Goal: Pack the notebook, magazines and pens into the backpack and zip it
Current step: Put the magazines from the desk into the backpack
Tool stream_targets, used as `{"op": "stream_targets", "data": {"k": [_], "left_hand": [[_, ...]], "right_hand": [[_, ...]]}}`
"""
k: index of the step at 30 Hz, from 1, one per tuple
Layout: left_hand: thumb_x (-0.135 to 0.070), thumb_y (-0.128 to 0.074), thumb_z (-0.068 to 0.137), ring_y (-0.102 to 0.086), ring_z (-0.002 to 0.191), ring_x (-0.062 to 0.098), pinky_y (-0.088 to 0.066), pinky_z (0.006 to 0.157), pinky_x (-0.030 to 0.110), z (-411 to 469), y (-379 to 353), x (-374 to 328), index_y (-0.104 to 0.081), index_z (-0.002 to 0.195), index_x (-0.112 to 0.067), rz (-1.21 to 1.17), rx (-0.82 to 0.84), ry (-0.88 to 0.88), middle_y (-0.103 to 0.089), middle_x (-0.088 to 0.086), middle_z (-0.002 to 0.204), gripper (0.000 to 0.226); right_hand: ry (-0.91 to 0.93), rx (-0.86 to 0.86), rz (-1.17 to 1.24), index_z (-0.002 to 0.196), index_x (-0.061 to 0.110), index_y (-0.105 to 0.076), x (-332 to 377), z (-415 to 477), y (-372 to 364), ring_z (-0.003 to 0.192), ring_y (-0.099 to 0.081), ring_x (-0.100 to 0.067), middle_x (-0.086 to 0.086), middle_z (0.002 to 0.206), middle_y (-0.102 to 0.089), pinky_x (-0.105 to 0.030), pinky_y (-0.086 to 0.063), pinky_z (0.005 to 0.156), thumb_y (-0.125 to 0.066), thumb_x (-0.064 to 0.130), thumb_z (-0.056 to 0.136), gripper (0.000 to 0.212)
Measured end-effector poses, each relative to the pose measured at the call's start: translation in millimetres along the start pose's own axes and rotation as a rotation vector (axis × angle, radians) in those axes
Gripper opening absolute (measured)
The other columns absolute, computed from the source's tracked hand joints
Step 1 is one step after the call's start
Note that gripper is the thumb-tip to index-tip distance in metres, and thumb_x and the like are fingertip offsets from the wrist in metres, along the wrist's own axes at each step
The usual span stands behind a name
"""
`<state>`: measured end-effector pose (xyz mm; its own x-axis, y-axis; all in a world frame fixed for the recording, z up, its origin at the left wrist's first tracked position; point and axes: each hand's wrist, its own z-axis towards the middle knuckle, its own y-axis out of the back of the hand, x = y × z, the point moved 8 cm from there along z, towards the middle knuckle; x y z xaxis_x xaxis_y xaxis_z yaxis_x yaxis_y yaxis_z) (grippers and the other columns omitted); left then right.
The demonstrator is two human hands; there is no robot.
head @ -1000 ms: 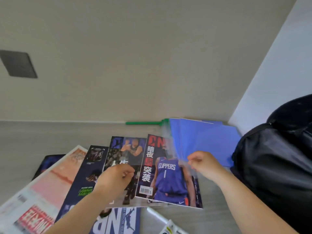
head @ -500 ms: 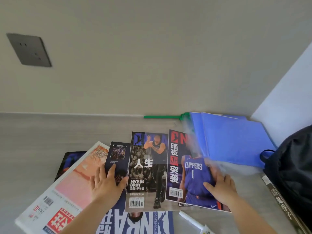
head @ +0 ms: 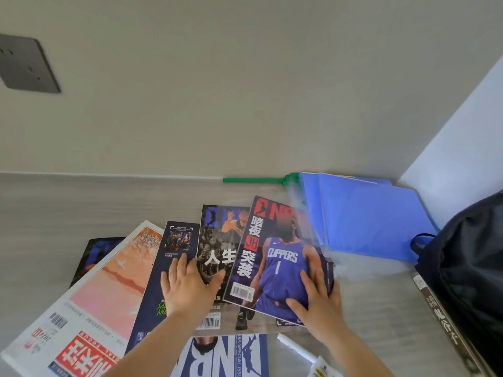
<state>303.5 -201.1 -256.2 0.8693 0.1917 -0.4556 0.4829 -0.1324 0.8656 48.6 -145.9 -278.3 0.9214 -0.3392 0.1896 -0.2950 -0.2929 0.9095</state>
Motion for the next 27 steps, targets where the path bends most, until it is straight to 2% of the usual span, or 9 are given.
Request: {"op": "stream_targets", "data": {"k": [8, 12, 13, 15, 16, 17, 20, 22, 27], "left_hand": [[-0.041, -0.057, 0.081, -0.035, 0.127, 0.032, -0.028, 0.104, 0.044, 10.5, 19.9, 11.6, -0.054, 0.118, -0.015, -0.224, 0.012, 0.160, -0.046, 0.010, 0.135, 0.045], [-0.034, -0.061, 0.079, -0.038, 0.122, 0.033, -0.030, 0.102, 0.042, 10.8, 24.8, 16.2, -0.049, 0.122, -0.015, -0.229, 0.014, 0.179, -0.047, 0.011, 0.132, 0.048], [-0.033, -0.062, 0.079, -0.038, 0.123, 0.033, -0.030, 0.102, 0.042, 10.4, 25.0, 15.9, -0.046, 0.123, -0.015, -0.215, 0.013, 0.172, -0.046, 0.011, 0.133, 0.050], [-0.033, -0.061, 0.079, -0.041, 0.122, 0.033, -0.031, 0.102, 0.043, 9.9, 24.8, 13.3, -0.042, 0.127, -0.016, -0.214, 0.009, 0.147, -0.048, 0.011, 0.132, 0.054], [-0.032, -0.061, 0.080, -0.042, 0.121, 0.032, -0.032, 0.101, 0.043, 9.8, 24.0, 11.5, -0.040, 0.128, -0.016, -0.221, 0.011, 0.133, -0.049, 0.011, 0.131, 0.056], [-0.032, -0.061, 0.080, -0.043, 0.121, 0.032, -0.033, 0.101, 0.043, 9.5, 23.4, 9.8, -0.038, 0.130, -0.016, -0.226, 0.016, 0.122, -0.049, 0.011, 0.131, 0.057], [-0.028, -0.058, 0.082, -0.040, 0.124, 0.033, -0.032, 0.103, 0.043, 6.0, 21.8, 7.2, -0.034, 0.134, -0.015, -0.196, 0.030, 0.110, -0.045, 0.012, 0.136, 0.058], [-0.026, -0.056, 0.083, -0.036, 0.126, 0.033, -0.030, 0.105, 0.043, 2.0, 21.8, 8.3, -0.033, 0.135, -0.016, -0.165, 0.031, 0.104, -0.040, 0.011, 0.140, 0.058], [-0.015, -0.055, 0.082, -0.033, 0.125, 0.035, -0.026, 0.107, 0.043, -3.2, 38.3, 37.6, -0.034, 0.134, -0.012, -0.235, -0.012, 0.173, -0.040, 0.016, 0.138, 0.057]], "right_hand": [[0.232, 0.028, 0.123, 0.143, 0.035, -0.014, 66.8, -11.1, -15.9, 0.142, 0.012, -0.034, 0.005, 0.155, 0.019, -0.042, 0.004, 0.119, -0.049, 0.049, 0.084, 0.070], [0.235, -0.073, 0.340, 0.141, 0.026, -0.025, 67.3, -13.9, -4.3, 0.143, -0.009, -0.021, 0.001, 0.157, -0.009, -0.036, -0.007, 0.119, -0.058, 0.031, 0.081, 0.069], [0.175, -0.148, 0.485, 0.137, 0.019, -0.035, 59.2, -14.5, 3.3, 0.139, -0.022, -0.021, -0.006, 0.150, -0.026, -0.035, -0.016, 0.116, -0.060, 0.023, 0.081, 0.062], [0.013, -0.306, 0.735, 0.098, 0.011, -0.061, 38.8, -15.9, 15.3, 0.120, -0.047, -0.029, -0.015, 0.113, -0.056, -0.039, -0.037, 0.099, -0.059, 0.017, 0.083, 0.016], [-0.037, -0.330, 0.816, 0.078, 0.015, -0.059, 34.9, -16.2, 19.0, 0.104, -0.055, -0.031, -0.010, 0.090, -0.058, -0.038, -0.043, 0.084, -0.058, 0.017, 0.084, 0.006], [-0.061, -0.312, 0.866, 0.072, 0.015, -0.057, 34.7, -14.7, 19.2, 0.092, -0.058, -0.030, -0.006, 0.079, -0.057, -0.033, -0.043, 0.071, -0.057, 0.016, 0.084, 0.011], [-0.064, -0.194, 0.877, 0.086, 0.008, -0.061, 43.6, -10.3, 16.8, 0.084, -0.058, -0.030, -0.014, 0.088, -0.063, -0.020, -0.037, 0.057, -0.053, 0.004, 0.082, 0.010], [-0.046, -0.166, 0.869, 0.081, 0.015, -0.060, 49.8, -10.1, 15.8, 0.077, -0.056, -0.022, -0.014, 0.092, -0.063, -0.015, -0.039, 0.056, -0.053, 0.004, 0.081, 0.014], [-0.084, -0.098, 0.928, 0.113, 0.003, -0.058, 66.9, -19.6, 5.3, 0.099, -0.060, -0.023, -0.010, 0.101, -0.063, -0.030, -0.045, 0.088, -0.052, -0.005, 0.079, 0.036]]}}
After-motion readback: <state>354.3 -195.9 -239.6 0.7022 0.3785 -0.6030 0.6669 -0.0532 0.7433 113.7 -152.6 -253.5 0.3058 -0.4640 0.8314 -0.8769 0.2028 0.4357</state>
